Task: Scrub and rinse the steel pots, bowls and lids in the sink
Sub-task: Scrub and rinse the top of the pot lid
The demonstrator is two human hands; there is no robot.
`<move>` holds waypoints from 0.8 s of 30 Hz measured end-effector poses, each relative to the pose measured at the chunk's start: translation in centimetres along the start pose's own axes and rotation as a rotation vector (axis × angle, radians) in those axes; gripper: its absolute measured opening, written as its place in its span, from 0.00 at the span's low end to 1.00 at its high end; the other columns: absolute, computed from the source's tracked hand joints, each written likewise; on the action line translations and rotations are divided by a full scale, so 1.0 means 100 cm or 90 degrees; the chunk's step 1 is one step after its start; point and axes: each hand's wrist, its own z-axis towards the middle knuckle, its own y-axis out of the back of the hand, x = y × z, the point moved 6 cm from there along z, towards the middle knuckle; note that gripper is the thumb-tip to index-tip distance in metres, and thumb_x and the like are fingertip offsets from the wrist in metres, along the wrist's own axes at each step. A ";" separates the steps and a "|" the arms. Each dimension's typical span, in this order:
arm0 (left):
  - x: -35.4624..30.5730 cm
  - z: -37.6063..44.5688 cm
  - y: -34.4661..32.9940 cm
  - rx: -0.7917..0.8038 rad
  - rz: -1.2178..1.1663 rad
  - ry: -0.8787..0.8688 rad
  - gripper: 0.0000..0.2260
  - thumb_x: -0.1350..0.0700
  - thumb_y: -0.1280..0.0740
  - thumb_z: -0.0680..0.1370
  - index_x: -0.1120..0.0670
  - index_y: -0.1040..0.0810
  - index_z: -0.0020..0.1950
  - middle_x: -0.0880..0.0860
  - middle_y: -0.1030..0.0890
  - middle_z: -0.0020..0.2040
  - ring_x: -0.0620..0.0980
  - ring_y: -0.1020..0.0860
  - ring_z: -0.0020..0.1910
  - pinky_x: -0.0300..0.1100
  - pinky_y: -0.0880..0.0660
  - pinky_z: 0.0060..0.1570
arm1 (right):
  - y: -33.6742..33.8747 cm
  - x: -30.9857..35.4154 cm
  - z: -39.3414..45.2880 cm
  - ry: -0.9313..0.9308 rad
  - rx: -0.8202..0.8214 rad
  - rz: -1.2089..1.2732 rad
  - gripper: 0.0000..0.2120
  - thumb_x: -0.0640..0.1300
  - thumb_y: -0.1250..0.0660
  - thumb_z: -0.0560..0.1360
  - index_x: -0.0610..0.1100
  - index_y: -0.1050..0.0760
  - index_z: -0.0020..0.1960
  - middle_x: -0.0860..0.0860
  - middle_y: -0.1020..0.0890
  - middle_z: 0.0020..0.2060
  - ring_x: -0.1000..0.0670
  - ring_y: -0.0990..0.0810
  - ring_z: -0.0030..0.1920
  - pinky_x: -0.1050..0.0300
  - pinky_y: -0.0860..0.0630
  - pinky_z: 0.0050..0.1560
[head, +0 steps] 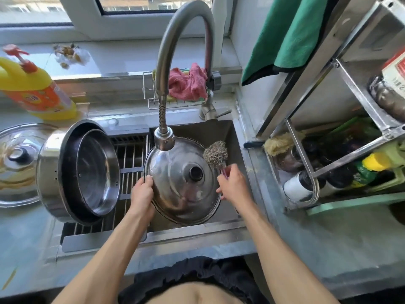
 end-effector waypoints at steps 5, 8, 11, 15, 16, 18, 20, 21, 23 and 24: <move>-0.007 0.011 0.008 0.050 0.124 -0.076 0.16 0.59 0.34 0.81 0.62 0.25 0.68 0.64 0.19 0.61 0.58 0.18 0.58 0.53 0.20 0.58 | -0.031 0.059 -0.009 0.272 0.057 -0.116 0.11 0.40 0.40 0.79 0.45 0.27 0.60 0.44 0.20 0.44 0.41 0.23 0.45 0.54 0.31 0.40; -0.013 0.003 -0.002 0.106 0.137 -0.102 0.13 0.66 0.37 0.81 0.58 0.18 0.62 0.60 0.15 0.55 0.56 0.16 0.52 0.51 0.21 0.55 | -0.060 0.079 -0.022 0.424 0.149 -0.279 0.18 0.42 0.42 0.80 0.52 0.30 0.69 0.45 0.24 0.43 0.38 0.22 0.44 0.50 0.28 0.41; -0.019 -0.005 -0.004 0.123 0.124 -0.114 0.11 0.64 0.37 0.83 0.56 0.17 0.57 0.58 0.14 0.50 0.54 0.16 0.48 0.48 0.20 0.51 | -0.060 0.094 -0.019 0.486 0.114 -0.419 0.26 0.38 0.42 0.78 0.53 0.35 0.74 0.45 0.25 0.46 0.36 0.21 0.44 0.48 0.31 0.38; -0.034 -0.003 0.004 0.104 0.110 -0.127 0.12 0.65 0.38 0.83 0.55 0.16 0.52 0.53 0.14 0.45 0.50 0.17 0.42 0.44 0.20 0.46 | -0.026 0.090 0.028 0.272 0.018 -0.441 0.26 0.35 0.45 0.76 0.48 0.36 0.74 0.41 0.22 0.52 0.35 0.20 0.50 0.46 0.27 0.46; -0.037 -0.001 0.002 0.105 0.108 -0.127 0.12 0.65 0.38 0.82 0.54 0.16 0.50 0.53 0.13 0.44 0.49 0.17 0.42 0.44 0.20 0.46 | -0.023 0.087 0.031 0.222 0.015 -0.450 0.26 0.35 0.46 0.77 0.47 0.37 0.74 0.40 0.22 0.54 0.35 0.20 0.52 0.46 0.26 0.48; -0.040 0.004 -0.001 0.111 0.137 -0.128 0.13 0.65 0.37 0.82 0.53 0.15 0.47 0.51 0.13 0.42 0.48 0.17 0.40 0.43 0.20 0.45 | -0.032 0.089 0.018 0.246 0.032 -0.447 0.26 0.35 0.47 0.78 0.47 0.37 0.74 0.40 0.23 0.53 0.35 0.21 0.51 0.45 0.28 0.47; -0.038 0.009 -0.003 0.119 0.169 -0.125 0.14 0.66 0.36 0.82 0.52 0.15 0.45 0.50 0.14 0.39 0.47 0.18 0.38 0.40 0.21 0.39 | -0.051 0.094 -0.005 0.355 0.091 -0.458 0.29 0.34 0.45 0.76 0.50 0.38 0.75 0.42 0.24 0.50 0.35 0.21 0.48 0.47 0.32 0.42; -0.037 0.011 -0.002 0.122 0.173 -0.122 0.14 0.66 0.36 0.81 0.52 0.15 0.45 0.49 0.14 0.39 0.47 0.18 0.38 0.39 0.22 0.38 | -0.055 0.095 -0.009 0.392 0.115 -0.459 0.30 0.34 0.45 0.75 0.52 0.39 0.75 0.43 0.25 0.48 0.35 0.22 0.46 0.48 0.34 0.40; -0.037 0.016 0.003 0.123 0.173 -0.116 0.14 0.66 0.35 0.81 0.52 0.14 0.45 0.49 0.14 0.39 0.48 0.19 0.39 0.39 0.23 0.38 | -0.053 0.097 0.004 0.412 0.115 -0.457 0.31 0.35 0.44 0.74 0.55 0.37 0.74 0.44 0.26 0.46 0.35 0.22 0.44 0.48 0.34 0.39; -0.038 0.017 0.005 0.123 0.165 -0.117 0.13 0.66 0.35 0.81 0.52 0.14 0.45 0.49 0.14 0.39 0.47 0.19 0.38 0.39 0.23 0.38 | -0.048 0.096 0.016 0.394 0.103 -0.461 0.31 0.34 0.43 0.73 0.56 0.36 0.72 0.45 0.26 0.45 0.36 0.22 0.44 0.49 0.33 0.39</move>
